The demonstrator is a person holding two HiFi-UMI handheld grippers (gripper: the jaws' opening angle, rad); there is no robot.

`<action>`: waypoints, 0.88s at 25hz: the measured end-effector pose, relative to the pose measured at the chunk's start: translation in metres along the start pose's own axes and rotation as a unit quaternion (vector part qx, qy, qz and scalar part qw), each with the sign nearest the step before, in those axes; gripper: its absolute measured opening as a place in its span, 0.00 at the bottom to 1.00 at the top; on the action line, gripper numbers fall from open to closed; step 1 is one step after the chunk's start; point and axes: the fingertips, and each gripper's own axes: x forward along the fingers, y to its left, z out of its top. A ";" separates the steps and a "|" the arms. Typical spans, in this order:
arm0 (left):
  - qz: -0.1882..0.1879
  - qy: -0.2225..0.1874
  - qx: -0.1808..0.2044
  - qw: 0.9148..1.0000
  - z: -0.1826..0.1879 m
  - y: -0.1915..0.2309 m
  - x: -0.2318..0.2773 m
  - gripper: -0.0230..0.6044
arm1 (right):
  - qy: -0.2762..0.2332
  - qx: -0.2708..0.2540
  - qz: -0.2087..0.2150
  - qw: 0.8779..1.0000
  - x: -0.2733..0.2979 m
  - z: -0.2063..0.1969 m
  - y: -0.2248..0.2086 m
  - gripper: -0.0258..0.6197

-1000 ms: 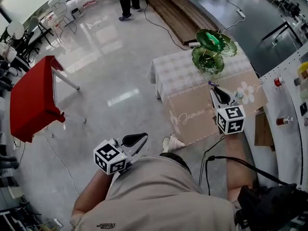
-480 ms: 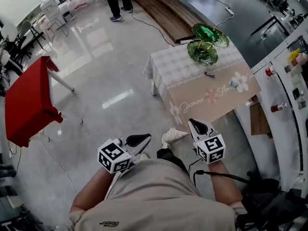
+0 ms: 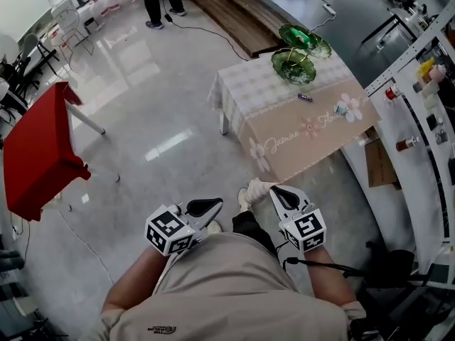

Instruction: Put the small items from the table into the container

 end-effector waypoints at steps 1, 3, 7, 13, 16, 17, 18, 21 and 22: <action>-0.001 0.001 0.001 1.000 -0.002 -0.001 0.000 0.05 | -0.001 -0.001 -0.001 1.000 -0.001 0.000 0.001 0.07; -0.001 0.003 0.005 1.000 -0.003 -0.002 -0.002 0.05 | -0.002 -0.004 -0.005 1.000 -0.001 0.001 -0.001 0.08; 0.001 0.003 0.011 1.000 -0.001 0.002 0.000 0.05 | 0.001 -0.005 -0.015 1.000 0.001 -0.001 -0.013 0.07; 0.011 -0.010 -0.004 1.000 0.012 0.015 0.011 0.05 | 0.008 -0.017 -0.022 1.000 0.015 -0.001 -0.054 0.08; 0.018 -0.011 -0.009 1.000 0.024 0.024 0.024 0.05 | 0.011 -0.022 -0.023 0.999 0.026 0.002 -0.088 0.08; 0.019 -0.011 -0.009 1.000 0.029 0.027 0.031 0.05 | 0.014 -0.023 -0.024 0.999 0.030 0.002 -0.101 0.08; 0.021 -0.011 -0.009 1.000 0.034 0.030 0.037 0.05 | 0.018 -0.024 -0.023 0.999 0.034 0.000 -0.114 0.08; 0.030 -0.014 -0.013 0.999 0.051 0.040 0.057 0.05 | 0.032 -0.028 -0.020 0.999 0.048 -0.006 -0.154 0.08; 0.034 -0.016 -0.016 0.999 0.057 0.043 0.063 0.05 | 0.038 -0.033 -0.020 0.999 0.054 -0.010 -0.168 0.09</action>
